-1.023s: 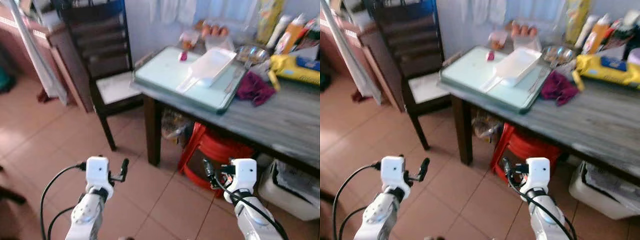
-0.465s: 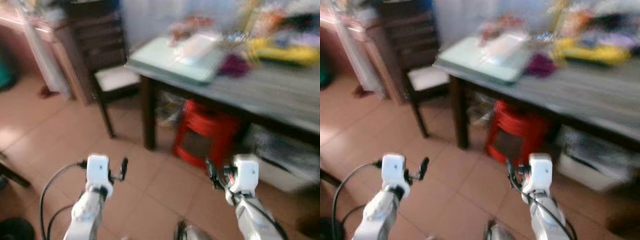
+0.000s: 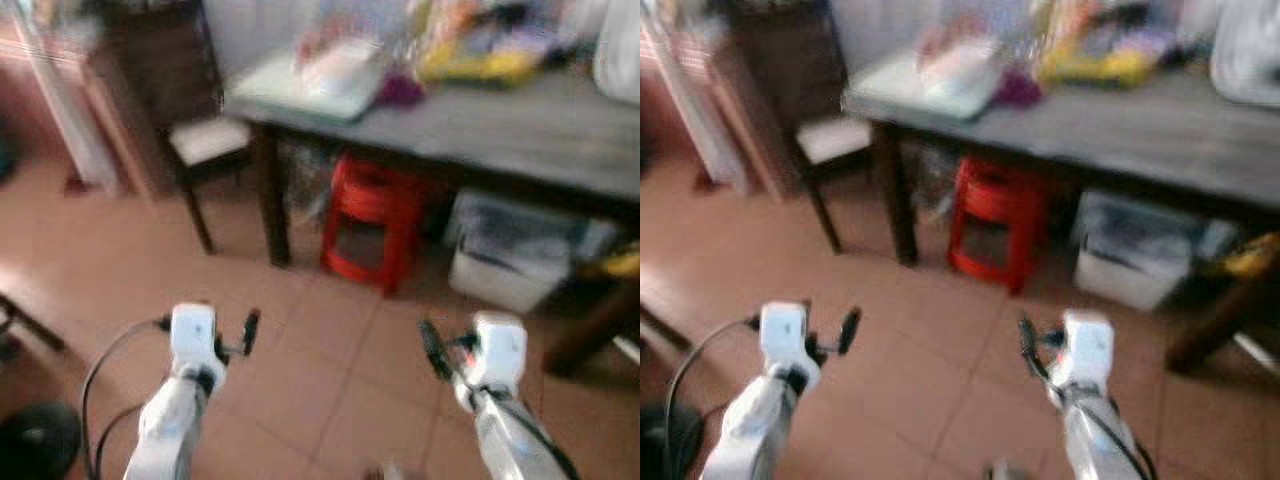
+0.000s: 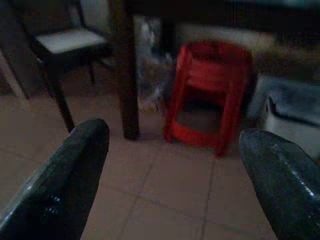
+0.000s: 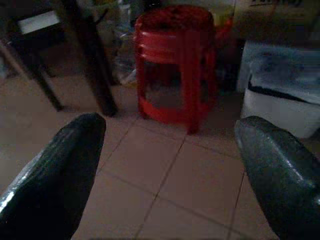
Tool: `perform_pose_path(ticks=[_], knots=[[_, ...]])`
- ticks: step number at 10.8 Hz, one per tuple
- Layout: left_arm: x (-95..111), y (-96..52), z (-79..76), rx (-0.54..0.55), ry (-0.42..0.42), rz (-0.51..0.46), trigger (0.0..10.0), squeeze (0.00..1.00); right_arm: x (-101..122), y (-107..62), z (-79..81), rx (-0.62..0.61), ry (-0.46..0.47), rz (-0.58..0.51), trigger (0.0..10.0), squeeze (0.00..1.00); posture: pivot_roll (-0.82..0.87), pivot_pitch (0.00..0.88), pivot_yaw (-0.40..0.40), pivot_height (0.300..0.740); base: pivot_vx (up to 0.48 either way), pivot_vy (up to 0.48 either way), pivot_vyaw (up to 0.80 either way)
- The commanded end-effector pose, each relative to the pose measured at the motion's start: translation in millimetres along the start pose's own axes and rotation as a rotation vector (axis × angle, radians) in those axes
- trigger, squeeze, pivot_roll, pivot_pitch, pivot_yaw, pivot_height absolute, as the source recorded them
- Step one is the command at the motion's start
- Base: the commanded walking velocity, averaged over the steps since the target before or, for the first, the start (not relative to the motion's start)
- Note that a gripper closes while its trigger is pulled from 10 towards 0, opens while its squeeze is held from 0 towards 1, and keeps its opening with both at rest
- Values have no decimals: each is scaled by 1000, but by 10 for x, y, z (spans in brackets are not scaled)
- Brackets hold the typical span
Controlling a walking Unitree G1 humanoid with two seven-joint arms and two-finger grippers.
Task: Setting the table
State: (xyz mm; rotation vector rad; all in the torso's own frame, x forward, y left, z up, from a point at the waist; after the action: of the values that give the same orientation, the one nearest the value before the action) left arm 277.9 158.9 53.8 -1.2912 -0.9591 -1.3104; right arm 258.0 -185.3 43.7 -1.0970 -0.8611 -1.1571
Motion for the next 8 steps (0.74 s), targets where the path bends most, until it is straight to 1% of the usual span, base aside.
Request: perform_pose_path(ticks=[1,2,3,4,5,6,8], knots=[[-16,-41,70,16,-2,3,10000,0,99,71,98,34,-8,-30,10000,0,-84,110,31,740,0,0,0],[41,-23,26,7,-19,-23,10000,0,91,68,96,32,-6,-27,10000,0,-81,112,33,740,0,0,0],[67,-19,-1,-7,-19,-34,10000,0,82,64,104,32,-6,-25,10000,0,-78,113,37,740,0,0,0],[59,-27,-6,-17,-33,-31,10000,0,68,60,114,31,0,-20,10000,0,-77,114,38,740,0,0,0],[50,-31,-1,-17,-29,-26,10000,0,62,65,122,32,-3,-18,10000,0,-74,114,41,740,0,0,-438],[52,-34,6,-9,-46,-30,10000,0,61,70,120,32,-4,-16,10000,0,-72,114,41,740,0,0,-800],[30,-46,-7,-18,-37,-18,10000,0,56,68,123,34,-3,-12,10000,0,-72,114,41,740,0,0,-800]])
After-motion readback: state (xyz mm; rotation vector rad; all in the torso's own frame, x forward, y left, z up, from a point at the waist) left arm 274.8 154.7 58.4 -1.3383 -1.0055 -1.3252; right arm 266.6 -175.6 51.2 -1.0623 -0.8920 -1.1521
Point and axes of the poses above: a point about 5 cm out from each wrist's last joint towards the gripper, its own y axis pointing out of the wrist towards the gripper, its own x axis along the axis of the wrist's last joint, z = x × y, the point moved 2 cm from there along y, pointing out of the wrist towards the gripper, and after that the axes turned 10 degrees about y, right-handed, at the moved point
